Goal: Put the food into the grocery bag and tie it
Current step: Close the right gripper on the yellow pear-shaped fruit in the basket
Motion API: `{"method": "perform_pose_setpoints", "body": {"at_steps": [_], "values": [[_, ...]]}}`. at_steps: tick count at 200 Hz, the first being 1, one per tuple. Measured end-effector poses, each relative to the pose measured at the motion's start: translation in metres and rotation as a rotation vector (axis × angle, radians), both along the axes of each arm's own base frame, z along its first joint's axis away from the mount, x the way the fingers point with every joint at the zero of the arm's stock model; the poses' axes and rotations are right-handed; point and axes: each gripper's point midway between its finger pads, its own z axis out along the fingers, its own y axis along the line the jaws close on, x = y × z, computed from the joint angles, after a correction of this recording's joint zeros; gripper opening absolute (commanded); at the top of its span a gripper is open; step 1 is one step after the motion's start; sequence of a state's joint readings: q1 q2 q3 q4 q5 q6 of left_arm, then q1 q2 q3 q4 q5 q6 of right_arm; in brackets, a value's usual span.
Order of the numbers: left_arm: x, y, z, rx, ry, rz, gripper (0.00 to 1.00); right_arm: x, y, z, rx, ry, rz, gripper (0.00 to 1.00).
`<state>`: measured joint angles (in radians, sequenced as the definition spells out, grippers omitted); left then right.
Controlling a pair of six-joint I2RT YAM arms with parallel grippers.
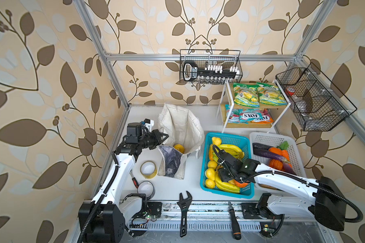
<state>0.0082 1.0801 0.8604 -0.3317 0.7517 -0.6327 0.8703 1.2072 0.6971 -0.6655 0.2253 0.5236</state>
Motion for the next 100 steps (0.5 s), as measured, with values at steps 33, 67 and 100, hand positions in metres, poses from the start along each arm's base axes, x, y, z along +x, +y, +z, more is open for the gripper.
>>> {"method": "perform_pose_setpoints", "body": {"at_steps": [33, 67, 100], "values": [[0.000, 0.000, 0.000, 0.000, 0.000, 0.000, 0.00, -0.001, -0.005, -0.005, -0.030, 0.019, -0.002, 0.76], [0.000, 0.000, 0.000, 0.000, 0.000, 0.000, 0.00, 0.001, -0.005, -0.009, -0.028, 0.035, -0.001, 0.69], [0.000, 0.000, 0.000, 0.000, 0.000, 0.000, 0.00, 0.007, -0.004, -0.014, -0.005, 0.059, -0.010, 0.68]]}}
